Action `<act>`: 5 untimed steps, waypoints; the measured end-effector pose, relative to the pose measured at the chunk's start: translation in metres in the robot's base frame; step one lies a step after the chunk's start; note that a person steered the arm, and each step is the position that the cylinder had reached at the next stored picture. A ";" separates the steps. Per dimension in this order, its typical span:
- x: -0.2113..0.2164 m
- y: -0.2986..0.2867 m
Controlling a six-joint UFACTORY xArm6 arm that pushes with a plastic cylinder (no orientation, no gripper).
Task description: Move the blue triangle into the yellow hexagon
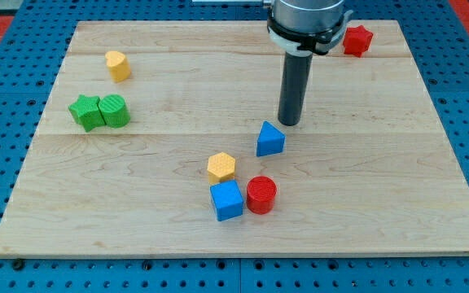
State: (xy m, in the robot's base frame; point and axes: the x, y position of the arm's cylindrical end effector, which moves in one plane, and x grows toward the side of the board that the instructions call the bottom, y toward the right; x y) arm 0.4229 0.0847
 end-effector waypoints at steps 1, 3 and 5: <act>0.015 0.018; 0.015 -0.011; 0.048 -0.062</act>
State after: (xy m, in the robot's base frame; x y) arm 0.4709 0.0231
